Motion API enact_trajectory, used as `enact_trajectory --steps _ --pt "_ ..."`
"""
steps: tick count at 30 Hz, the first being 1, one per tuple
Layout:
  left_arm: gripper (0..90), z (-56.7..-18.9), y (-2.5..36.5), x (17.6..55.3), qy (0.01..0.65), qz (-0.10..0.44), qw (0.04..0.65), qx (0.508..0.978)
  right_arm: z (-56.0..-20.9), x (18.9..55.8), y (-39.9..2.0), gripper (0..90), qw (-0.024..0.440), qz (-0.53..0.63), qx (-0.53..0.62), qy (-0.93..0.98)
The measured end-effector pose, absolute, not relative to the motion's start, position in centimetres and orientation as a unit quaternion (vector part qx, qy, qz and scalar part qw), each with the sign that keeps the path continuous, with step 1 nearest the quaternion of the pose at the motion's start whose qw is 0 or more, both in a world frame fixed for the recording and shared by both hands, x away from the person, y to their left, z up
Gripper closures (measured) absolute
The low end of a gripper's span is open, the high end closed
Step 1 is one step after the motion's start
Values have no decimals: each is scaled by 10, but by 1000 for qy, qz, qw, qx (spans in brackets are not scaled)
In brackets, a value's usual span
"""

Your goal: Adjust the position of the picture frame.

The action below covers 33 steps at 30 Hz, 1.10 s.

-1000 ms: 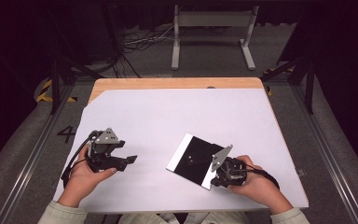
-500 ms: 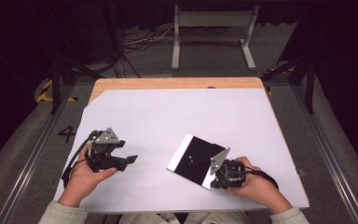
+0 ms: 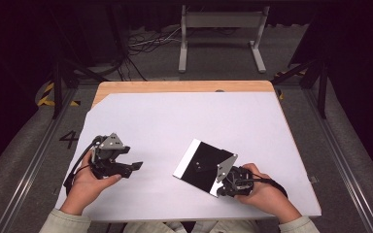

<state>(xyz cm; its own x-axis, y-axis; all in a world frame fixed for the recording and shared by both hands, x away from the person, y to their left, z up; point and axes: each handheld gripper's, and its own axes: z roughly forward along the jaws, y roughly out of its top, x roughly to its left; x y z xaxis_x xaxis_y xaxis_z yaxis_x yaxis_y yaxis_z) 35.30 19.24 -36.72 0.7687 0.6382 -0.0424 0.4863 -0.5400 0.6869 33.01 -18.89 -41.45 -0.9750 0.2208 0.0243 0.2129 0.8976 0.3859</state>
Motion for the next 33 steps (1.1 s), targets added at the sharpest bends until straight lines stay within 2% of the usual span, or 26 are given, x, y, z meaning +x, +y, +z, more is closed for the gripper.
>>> enact_trajectory --steps 7,19,33 --pt "292 -368 193 353 323 107 355 871 -416 329 -191 900 4 206 106 973" --pt "291 -368 191 354 323 106 356 870 -421 326 -192 900 27 240 104 965" --pt "291 -370 189 354 323 102 354 872 -426 334 -174 900 60 273 108 954"
